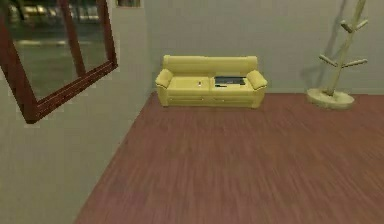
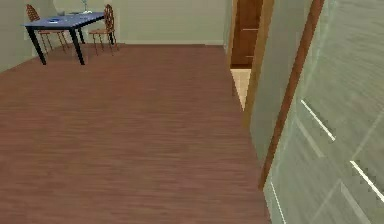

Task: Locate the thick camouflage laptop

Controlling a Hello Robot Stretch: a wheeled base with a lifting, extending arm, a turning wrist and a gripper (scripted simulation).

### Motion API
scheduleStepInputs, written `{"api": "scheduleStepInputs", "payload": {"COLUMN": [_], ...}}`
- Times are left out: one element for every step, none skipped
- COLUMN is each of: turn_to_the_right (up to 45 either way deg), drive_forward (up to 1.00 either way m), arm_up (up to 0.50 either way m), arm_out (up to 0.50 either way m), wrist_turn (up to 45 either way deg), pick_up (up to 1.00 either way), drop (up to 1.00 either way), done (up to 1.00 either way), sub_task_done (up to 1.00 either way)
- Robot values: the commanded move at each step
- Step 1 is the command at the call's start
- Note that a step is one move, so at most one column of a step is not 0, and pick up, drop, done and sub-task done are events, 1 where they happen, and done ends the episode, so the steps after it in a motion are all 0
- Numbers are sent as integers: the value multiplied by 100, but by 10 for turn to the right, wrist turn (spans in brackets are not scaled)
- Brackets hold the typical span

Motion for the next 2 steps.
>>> {"api": "scheduleStepInputs", "payload": {"turn_to_the_right": [450, 450], "drive_forward": [0, 0], "arm_up": [0, 0], "arm_out": [0, 0], "wrist_turn": [0, 0], "pick_up": [0, 0], "drop": [0, 0], "done": [0, 0], "sub_task_done": [0, 0]}}
